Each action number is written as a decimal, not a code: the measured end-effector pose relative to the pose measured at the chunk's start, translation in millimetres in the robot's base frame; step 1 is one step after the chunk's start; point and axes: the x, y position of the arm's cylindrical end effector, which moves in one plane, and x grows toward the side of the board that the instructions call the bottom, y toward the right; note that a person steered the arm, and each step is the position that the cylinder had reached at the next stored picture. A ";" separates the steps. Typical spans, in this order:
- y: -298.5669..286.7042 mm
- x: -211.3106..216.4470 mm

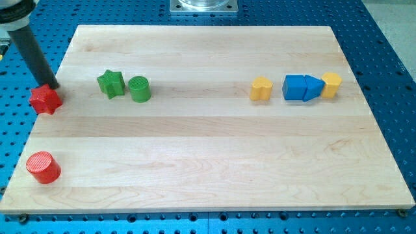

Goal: Move the green blocks horizontally to each other

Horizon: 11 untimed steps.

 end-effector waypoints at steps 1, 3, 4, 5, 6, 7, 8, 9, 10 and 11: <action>2.4 21.5; 31.4 130.7; 37.0 118.2; 37.0 53.3; 42.6 14.3; 92.3 3.4; 151.0 6.0; 203.2 6.2; 255.6 17.4; 242.5 73.7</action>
